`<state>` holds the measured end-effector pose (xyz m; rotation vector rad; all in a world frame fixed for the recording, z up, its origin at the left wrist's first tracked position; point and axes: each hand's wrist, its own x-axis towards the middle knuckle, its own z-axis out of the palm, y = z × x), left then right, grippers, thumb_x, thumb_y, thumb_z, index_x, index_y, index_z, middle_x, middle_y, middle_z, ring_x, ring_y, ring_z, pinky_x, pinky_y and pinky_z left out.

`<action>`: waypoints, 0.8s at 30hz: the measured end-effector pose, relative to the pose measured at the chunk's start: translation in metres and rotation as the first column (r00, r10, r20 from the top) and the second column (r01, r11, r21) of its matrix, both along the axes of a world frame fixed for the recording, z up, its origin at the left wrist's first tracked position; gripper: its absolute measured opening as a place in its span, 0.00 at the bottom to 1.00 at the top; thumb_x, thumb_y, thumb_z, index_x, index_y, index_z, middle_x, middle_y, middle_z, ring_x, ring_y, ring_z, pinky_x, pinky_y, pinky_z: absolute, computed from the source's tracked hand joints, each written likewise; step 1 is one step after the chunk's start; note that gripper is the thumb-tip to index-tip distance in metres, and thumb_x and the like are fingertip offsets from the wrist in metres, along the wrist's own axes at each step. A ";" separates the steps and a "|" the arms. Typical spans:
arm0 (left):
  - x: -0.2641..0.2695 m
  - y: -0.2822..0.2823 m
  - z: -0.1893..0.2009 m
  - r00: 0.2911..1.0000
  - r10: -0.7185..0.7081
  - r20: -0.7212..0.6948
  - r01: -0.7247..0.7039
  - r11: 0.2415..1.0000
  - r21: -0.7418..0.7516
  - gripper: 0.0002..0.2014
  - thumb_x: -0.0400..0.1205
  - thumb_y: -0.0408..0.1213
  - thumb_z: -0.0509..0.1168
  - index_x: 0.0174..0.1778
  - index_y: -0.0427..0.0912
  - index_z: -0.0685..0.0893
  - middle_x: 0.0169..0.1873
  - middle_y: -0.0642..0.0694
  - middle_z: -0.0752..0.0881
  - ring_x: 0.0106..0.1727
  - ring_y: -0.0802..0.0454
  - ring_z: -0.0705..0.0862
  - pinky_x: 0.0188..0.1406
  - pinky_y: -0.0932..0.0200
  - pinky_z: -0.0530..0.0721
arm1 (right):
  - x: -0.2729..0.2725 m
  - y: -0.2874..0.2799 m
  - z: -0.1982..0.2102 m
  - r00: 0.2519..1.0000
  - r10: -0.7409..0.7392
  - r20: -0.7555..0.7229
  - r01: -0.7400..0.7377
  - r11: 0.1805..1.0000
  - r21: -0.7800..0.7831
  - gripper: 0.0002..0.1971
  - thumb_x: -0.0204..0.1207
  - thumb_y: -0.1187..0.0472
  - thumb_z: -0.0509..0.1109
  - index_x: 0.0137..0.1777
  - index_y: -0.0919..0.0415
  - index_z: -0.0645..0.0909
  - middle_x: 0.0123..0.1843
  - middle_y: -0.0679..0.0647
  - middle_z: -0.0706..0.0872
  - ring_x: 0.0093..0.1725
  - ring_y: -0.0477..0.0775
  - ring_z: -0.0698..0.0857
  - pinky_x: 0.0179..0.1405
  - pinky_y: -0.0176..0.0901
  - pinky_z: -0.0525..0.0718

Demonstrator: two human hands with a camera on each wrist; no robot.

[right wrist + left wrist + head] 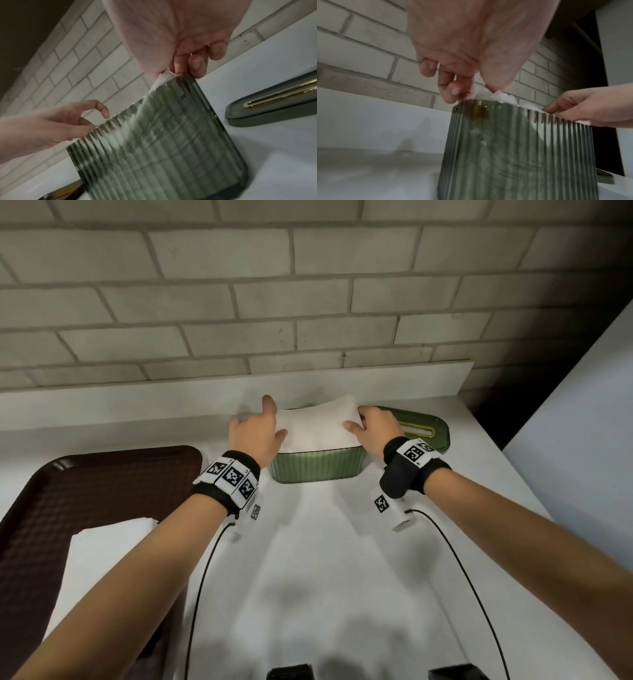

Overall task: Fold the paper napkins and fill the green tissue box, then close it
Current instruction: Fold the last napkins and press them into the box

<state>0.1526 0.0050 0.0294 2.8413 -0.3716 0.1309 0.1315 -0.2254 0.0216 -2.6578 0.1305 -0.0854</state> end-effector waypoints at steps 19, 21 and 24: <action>-0.106 0.047 0.019 0.996 -0.073 0.046 0.078 0.990 -0.120 0.12 0.80 0.40 0.67 0.55 0.39 0.75 0.34 0.43 0.86 0.42 0.40 0.84 0.47 0.48 0.80 | -0.110 0.031 0.023 0.998 0.048 0.041 -0.041 0.986 -0.163 0.31 0.76 0.46 0.68 0.74 0.52 0.59 0.32 0.46 0.85 0.42 0.57 0.86 0.62 0.54 0.65; -0.105 0.050 0.027 0.984 -0.153 0.088 0.161 0.983 -0.089 0.08 0.80 0.40 0.67 0.50 0.39 0.81 0.43 0.44 0.86 0.49 0.42 0.84 0.49 0.49 0.80 | -0.108 0.024 0.035 0.995 0.035 0.095 -0.008 0.963 -0.268 0.22 0.76 0.45 0.68 0.65 0.50 0.68 0.34 0.47 0.87 0.43 0.56 0.86 0.60 0.53 0.64; -0.104 0.053 0.030 0.937 -0.347 0.030 0.342 0.934 0.100 0.10 0.82 0.47 0.62 0.41 0.48 0.86 0.60 0.52 0.83 0.66 0.51 0.78 0.64 0.50 0.71 | -0.109 0.023 0.043 0.966 0.234 0.112 -0.182 0.920 -0.346 0.12 0.78 0.43 0.65 0.49 0.50 0.80 0.49 0.48 0.86 0.51 0.53 0.84 0.57 0.50 0.64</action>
